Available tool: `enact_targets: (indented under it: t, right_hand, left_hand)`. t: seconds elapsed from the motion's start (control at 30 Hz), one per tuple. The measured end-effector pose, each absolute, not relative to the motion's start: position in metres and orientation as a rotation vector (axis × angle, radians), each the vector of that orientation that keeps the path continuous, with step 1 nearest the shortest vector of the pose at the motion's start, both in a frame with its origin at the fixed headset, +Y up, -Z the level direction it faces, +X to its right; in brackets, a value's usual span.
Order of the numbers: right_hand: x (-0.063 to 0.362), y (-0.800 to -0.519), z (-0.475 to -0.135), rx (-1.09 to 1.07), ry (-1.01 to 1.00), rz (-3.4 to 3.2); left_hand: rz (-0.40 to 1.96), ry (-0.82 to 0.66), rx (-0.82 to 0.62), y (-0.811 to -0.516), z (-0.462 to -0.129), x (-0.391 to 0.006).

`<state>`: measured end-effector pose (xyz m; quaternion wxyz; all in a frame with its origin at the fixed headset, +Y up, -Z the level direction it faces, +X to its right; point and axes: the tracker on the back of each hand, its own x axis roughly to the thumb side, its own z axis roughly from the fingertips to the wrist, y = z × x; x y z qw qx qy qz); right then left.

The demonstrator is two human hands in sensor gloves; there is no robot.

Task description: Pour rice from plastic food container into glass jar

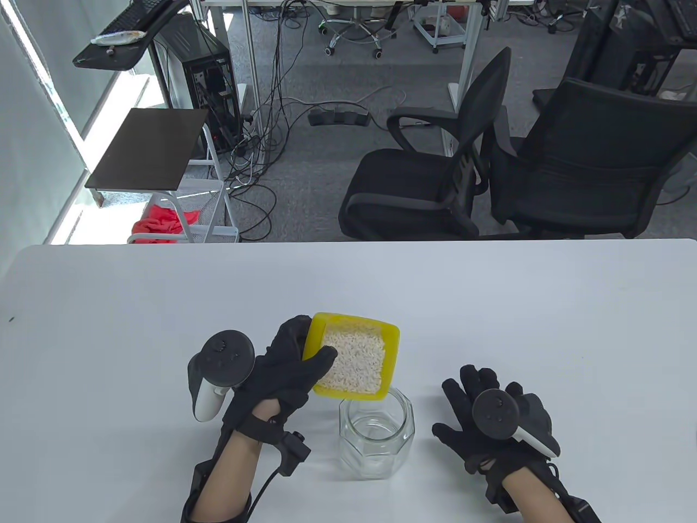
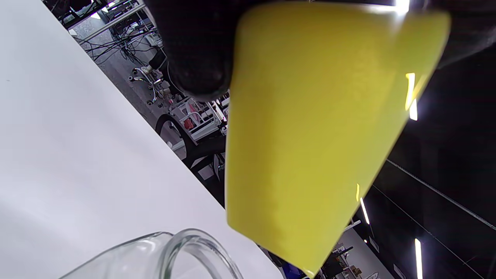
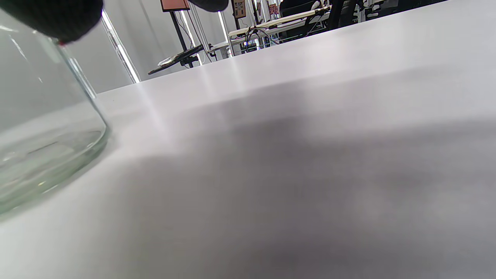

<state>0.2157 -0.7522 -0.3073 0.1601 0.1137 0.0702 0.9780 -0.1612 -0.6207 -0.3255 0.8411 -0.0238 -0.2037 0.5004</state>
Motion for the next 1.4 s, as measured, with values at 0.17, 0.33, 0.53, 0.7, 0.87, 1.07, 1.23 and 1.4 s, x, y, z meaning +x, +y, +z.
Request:
enact_targets:
  t: [0.17, 0.33, 0.53, 0.7, 0.87, 1.07, 1.23, 1.4]
  right_hand:
    - [0.216, -0.752, -0.307, 0.325, 0.203, 2.796]
    - [0.215, -0.752, -0.307, 0.323, 0.208, 2.798]
    - [0.215, -0.752, -0.306, 0.325, 0.213, 2.799]
    - [0.215, -0.752, -0.306, 0.320, 0.212, 2.795]
    - [0.215, -0.752, -0.306, 0.322, 0.211, 2.794]
    - [0.215, -0.751, -0.306, 0.325, 0.207, 2.792]
    - [0.215, -0.751, -0.307, 0.333, 0.205, 2.788]
    - [0.215, -0.751, -0.307, 0.341, 0.198, 2.781]
  left_hand:
    - [1.003, -0.439, -0.011, -0.617, -0.323, -0.159]
    - [0.960, -0.443, 0.011, -0.615, -0.320, -0.156]
    - [0.902, -0.444, 0.046, -0.613, -0.318, -0.152]
    - [0.857, -0.449, 0.070, -0.610, -0.314, -0.149]
    - [0.841, -0.452, 0.079, -0.609, -0.314, -0.149]
    - [0.829, -0.456, 0.083, -0.609, -0.313, -0.148]
    - [0.822, -0.458, 0.085, -0.609, -0.312, -0.146]
    - [0.805, -0.463, 0.095, -0.607, -0.311, -0.146]
